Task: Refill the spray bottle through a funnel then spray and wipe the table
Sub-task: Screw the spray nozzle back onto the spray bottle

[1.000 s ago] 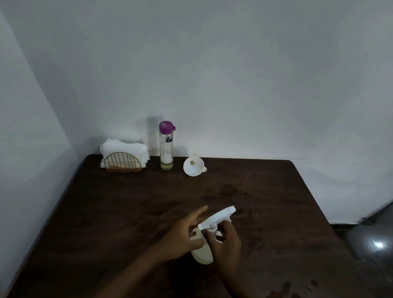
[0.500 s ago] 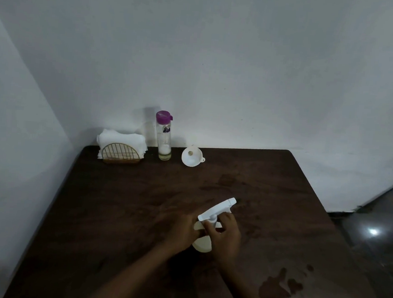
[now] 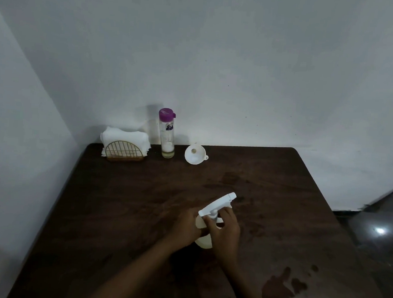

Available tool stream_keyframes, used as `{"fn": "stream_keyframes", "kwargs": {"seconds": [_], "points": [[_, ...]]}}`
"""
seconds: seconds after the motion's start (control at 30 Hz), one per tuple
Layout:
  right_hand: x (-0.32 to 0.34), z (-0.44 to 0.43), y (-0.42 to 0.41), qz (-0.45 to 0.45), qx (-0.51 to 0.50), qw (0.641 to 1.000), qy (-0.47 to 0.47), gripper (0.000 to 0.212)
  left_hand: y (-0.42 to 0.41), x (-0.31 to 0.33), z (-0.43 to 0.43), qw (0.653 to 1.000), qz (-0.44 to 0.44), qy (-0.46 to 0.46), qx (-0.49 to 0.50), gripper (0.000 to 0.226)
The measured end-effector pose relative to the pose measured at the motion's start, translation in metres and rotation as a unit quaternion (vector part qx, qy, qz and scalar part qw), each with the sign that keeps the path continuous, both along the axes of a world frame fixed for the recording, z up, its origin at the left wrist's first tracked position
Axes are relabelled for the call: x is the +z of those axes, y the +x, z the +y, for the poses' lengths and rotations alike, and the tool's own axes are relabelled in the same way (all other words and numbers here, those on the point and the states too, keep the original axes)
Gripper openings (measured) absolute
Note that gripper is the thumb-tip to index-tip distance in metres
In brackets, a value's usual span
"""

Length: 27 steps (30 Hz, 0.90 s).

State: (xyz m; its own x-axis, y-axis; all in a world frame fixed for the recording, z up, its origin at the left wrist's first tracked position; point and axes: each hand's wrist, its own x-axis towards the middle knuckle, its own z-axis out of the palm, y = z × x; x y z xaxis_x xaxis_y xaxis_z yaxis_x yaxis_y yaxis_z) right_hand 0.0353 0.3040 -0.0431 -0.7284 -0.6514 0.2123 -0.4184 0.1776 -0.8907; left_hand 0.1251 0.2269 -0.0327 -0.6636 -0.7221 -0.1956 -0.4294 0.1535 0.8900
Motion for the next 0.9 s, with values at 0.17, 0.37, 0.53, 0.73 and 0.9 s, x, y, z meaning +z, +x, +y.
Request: {"fn": "stream_keyframes", "kwargs": {"seconds": [0.17,0.37,0.53,0.73,0.9], "points": [[0.001,0.004,-0.004,0.024,0.011,1.0,-0.008,0.018,-0.004,0.003,0.003,0.999,0.022,-0.037,-0.013,0.032],[0.0,0.001,0.003,0.053,-0.04,0.998,0.01,0.015,-0.004,-0.014,0.007,0.973,-0.046,-0.223,-0.019,0.066],[0.002,0.0,0.009,0.012,-0.023,0.999,0.026,0.019,-0.003,-0.012,0.015,0.962,-0.062,-0.262,0.046,0.049],[0.018,0.007,0.012,-0.151,-0.11,0.982,-0.013,0.053,-0.004,-0.008,0.02,0.963,-0.034,-0.252,0.083,0.069],[0.018,-0.015,0.004,-0.062,-0.019,0.998,0.027,0.083,-0.004,-0.002,0.028,0.962,0.009,-0.241,0.132,0.054]]}}
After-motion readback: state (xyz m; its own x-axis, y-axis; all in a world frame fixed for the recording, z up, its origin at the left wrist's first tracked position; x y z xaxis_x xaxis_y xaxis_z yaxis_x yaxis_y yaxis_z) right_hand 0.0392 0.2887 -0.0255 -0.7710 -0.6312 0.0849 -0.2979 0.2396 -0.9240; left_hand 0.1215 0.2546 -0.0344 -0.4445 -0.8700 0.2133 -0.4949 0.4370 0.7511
